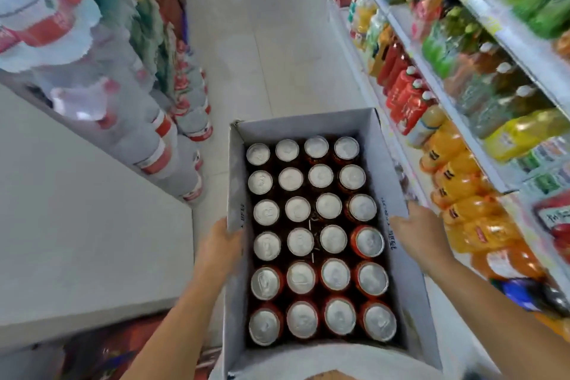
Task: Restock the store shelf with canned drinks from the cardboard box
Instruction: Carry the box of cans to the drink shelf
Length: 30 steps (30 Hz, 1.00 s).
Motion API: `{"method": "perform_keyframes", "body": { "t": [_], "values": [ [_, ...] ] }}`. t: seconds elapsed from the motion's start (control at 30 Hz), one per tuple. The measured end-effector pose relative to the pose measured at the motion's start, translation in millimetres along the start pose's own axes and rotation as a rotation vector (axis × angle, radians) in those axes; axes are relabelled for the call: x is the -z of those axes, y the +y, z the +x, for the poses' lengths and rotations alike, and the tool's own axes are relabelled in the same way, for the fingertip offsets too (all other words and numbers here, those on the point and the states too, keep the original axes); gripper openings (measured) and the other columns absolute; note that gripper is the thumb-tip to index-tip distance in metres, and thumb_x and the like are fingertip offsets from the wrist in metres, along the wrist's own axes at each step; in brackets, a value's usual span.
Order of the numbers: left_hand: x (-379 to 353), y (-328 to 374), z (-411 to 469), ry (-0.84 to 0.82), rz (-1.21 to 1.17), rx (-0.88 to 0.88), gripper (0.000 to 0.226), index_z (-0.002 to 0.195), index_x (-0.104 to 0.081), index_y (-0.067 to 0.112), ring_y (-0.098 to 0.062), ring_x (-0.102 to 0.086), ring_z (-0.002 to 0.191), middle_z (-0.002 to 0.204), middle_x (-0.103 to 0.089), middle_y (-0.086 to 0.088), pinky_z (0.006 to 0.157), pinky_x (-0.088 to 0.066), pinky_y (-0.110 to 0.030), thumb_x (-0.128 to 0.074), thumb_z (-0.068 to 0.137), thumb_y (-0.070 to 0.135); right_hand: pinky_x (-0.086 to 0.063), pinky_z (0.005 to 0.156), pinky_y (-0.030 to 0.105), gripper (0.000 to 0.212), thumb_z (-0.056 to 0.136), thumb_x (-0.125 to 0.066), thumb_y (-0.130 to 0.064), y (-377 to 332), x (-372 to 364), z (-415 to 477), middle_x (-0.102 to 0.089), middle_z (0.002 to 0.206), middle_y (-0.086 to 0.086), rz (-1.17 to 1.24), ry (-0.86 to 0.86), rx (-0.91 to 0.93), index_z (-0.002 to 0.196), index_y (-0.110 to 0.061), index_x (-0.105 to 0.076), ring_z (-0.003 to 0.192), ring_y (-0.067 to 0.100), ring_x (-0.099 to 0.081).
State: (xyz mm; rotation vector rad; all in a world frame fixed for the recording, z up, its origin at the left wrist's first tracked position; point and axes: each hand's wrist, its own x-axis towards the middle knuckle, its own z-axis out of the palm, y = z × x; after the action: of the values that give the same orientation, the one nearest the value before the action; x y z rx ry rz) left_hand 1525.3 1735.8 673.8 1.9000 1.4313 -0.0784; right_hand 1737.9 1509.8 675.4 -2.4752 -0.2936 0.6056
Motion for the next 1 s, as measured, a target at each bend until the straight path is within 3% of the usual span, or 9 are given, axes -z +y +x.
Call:
{"method": "perform_keyframes", "body": {
  "t": [0.23,0.33,0.43,0.67,0.73,0.9,1.0],
  "values": [
    [33.7,99.3,192.7,-0.009,0.072,-0.032,0.019,0.068,-0.054,0.013,-0.018,-0.053,0.058,0.062,-0.058,-0.003,0.053,-0.039,-0.029,-0.055,0.087,0.014,-0.042,0.055,0.032,0.006,0.081,-0.056,-0.007,-101.4,-21.0,170.3,-0.056,0.067,0.008,-0.022,0.048,-0.071,0.077,-0.003,-0.053,0.065,0.027,-0.053],
    [44.0,154.9,281.0,-0.074,0.099,-0.063,0.011,0.077,-0.056,0.01,-0.024,-0.055,0.064,0.068,-0.059,-0.005,0.056,-0.04,-0.031,-0.053,0.087,0.012,-0.051,0.065,0.04,0.005,0.081,-0.056,-0.01,-134.0,-29.8,239.0,-0.062,0.07,0.011,-0.01,0.081,-0.106,0.081,-0.005,-0.057,0.07,0.032,-0.058],
    [54.6,209.7,344.2,-0.104,0.143,-0.092,0.01,0.082,-0.06,0.006,-0.028,-0.058,0.068,0.071,-0.062,-0.009,0.055,-0.042,-0.03,-0.053,0.086,0.012,-0.05,0.066,0.039,0.005,0.082,-0.057,-0.01,-164.9,-19.5,300.7,-0.063,0.074,0.012,0.002,0.114,-0.173,0.08,-0.006,-0.057,0.073,0.032,-0.058],
    [27.0,332.9,470.8,-0.14,0.134,-0.087,0.019,0.072,-0.054,0.008,-0.017,-0.047,0.055,0.064,-0.056,-0.005,0.046,-0.034,-0.024,-0.051,0.09,0.013,-0.04,0.057,0.032,0.005,0.084,-0.056,-0.009,-206.5,7.6,469.8,-0.062,0.075,0.011,-0.017,0.101,-0.212,0.085,-0.006,-0.06,0.07,0.031,-0.055],
    [17.5,373.6,504.0,-0.125,0.131,-0.068,0.02,0.071,-0.051,0.01,-0.014,-0.043,0.053,0.063,-0.052,-0.003,0.045,-0.031,-0.024,-0.05,0.09,0.012,-0.044,0.063,0.035,0.008,0.083,-0.056,-0.005,-216.8,17.1,527.5,-0.065,0.082,0.015,0.019,0.107,-0.169,0.088,-0.002,-0.061,0.075,0.033,-0.058],
    [-3.4,453.1,595.6,-0.115,0.069,-0.02,0.017,0.082,-0.058,0.0,-0.018,-0.047,0.054,0.064,-0.056,-0.005,0.049,-0.037,-0.028,-0.05,0.088,0.013,-0.029,0.061,0.033,0.008,0.084,-0.058,-0.006,-253.1,47.3,653.8,-0.062,0.081,0.023,-0.081,0.104,-0.141,0.078,0.0,-0.055,0.073,0.034,-0.052],
    [-21.2,486.0,647.8,-0.136,0.031,0.01,0.016,0.085,-0.059,0.002,-0.018,-0.048,0.055,0.068,-0.059,-0.006,0.049,-0.039,-0.028,-0.05,0.09,0.014,-0.033,0.061,0.034,0.011,0.085,-0.056,-0.009,-267.2,52.3,727.9,-0.061,0.078,0.02,-0.098,0.092,-0.136,0.082,0.001,-0.057,0.072,0.032,-0.052]
  ]
}}
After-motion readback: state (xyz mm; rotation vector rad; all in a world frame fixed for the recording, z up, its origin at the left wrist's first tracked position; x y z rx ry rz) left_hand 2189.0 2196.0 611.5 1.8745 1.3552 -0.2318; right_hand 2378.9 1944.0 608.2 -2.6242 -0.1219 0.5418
